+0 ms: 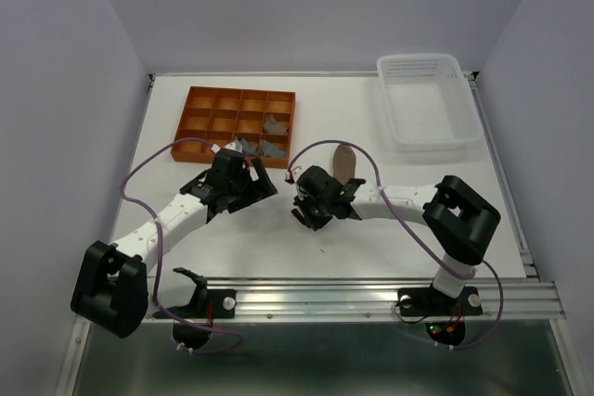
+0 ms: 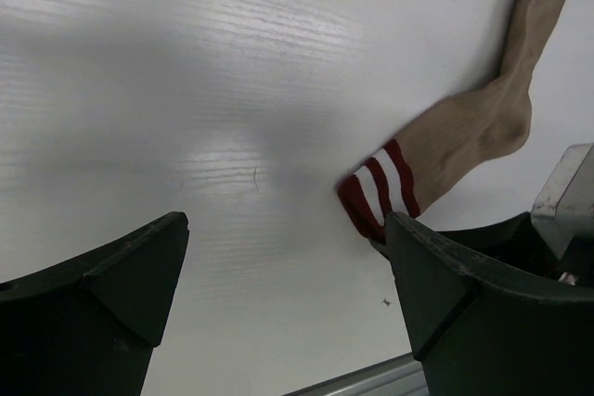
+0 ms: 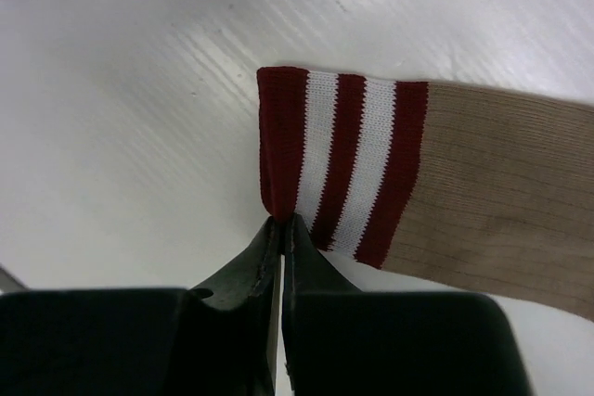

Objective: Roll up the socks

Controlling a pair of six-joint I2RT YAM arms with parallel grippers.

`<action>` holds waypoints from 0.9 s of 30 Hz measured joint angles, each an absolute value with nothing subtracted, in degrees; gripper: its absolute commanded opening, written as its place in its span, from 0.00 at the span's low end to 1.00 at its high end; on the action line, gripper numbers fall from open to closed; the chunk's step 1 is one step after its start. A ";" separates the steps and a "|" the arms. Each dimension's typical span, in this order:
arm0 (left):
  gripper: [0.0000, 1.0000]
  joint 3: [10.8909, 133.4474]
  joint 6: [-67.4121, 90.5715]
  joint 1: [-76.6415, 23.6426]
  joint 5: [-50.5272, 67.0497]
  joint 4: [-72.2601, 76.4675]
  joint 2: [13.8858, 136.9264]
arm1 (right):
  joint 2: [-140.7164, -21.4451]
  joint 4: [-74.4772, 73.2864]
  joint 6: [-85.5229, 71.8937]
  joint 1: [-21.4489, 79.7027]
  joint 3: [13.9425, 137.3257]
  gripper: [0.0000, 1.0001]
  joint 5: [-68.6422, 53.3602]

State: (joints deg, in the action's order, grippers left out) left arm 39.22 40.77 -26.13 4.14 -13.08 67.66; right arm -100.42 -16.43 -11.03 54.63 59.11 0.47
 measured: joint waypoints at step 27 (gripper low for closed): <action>0.70 46.33 41.56 -35.59 13.98 -4.84 88.03 | -98.30 6.02 -26.52 37.39 45.10 0.01 -36.42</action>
State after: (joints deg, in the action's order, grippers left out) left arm 46.33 41.56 -35.59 13.98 -4.84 88.03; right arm -98.30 6.02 -26.52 37.39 45.10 -36.42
